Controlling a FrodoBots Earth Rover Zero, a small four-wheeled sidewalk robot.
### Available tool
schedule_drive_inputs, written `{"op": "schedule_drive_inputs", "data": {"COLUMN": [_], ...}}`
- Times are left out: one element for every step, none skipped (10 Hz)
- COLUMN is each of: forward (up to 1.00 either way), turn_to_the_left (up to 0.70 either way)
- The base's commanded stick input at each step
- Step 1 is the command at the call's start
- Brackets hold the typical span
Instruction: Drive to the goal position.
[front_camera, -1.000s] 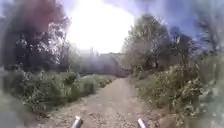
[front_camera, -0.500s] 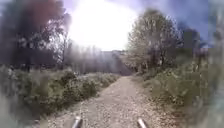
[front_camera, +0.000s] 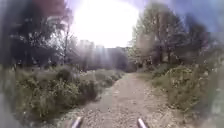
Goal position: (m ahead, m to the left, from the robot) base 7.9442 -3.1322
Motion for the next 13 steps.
{"op": "schedule_drive_inputs", "data": {"forward": [1.0, 1.0, 1.0, 1.0, 1.0, 1.0, 1.0, 1.0, 1.0, 1.0, 1.0, 1.0, 1.0], "turn_to_the_left": [-0.27, -0.35, -0.27, -0.17, -0.37, -0.3, -0.16, -0.04, -0.22, -0.27, 0.0, 0.0, 0.0]}}
